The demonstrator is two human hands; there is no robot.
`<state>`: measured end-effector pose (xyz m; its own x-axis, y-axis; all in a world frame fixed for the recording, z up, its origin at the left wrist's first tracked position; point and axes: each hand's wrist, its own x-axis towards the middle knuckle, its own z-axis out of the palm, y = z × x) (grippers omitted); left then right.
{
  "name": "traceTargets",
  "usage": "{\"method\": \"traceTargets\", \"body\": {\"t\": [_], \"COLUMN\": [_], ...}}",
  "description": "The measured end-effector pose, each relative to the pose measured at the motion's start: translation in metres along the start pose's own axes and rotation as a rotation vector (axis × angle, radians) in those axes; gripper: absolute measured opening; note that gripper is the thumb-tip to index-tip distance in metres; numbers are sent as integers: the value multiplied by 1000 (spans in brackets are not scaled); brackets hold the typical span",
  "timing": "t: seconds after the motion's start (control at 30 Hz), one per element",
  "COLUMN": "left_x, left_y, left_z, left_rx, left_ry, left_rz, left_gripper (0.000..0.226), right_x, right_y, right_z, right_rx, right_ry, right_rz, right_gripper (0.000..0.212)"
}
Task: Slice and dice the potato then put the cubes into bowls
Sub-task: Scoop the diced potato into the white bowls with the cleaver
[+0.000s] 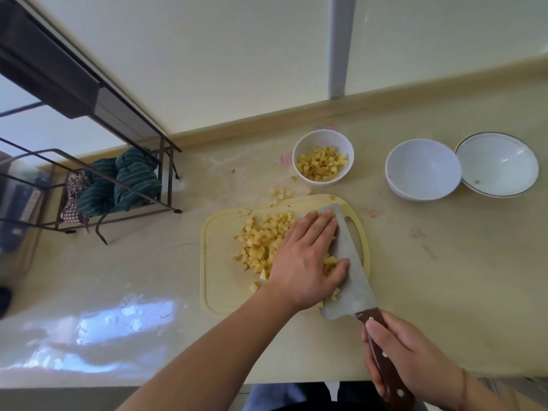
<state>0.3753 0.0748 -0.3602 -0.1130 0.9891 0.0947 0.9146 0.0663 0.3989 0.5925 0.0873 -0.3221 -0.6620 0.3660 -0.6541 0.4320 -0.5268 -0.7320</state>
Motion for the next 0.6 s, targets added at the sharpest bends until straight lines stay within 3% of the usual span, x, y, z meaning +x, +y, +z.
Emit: {"method": "traceTargets", "body": {"t": [0.37,0.5,0.6], "left_x": [15,37,62], "left_y": [13,31,47], "left_z": [-12,-24,-30], "left_rx": [-5,-13,-24], "left_ry": [-44,-26,-10], "left_rz": [-3,48,105], "left_gripper": [74,74,73], "right_x": [-10,-21,-30], "right_y": [-10,-24,-34], "right_z": [-9,-20,-33], "right_rx": [64,60,83], "right_ry": [-13,36,82], "right_rz": [10,-28,-68], "right_gripper": [44,57,48]}}
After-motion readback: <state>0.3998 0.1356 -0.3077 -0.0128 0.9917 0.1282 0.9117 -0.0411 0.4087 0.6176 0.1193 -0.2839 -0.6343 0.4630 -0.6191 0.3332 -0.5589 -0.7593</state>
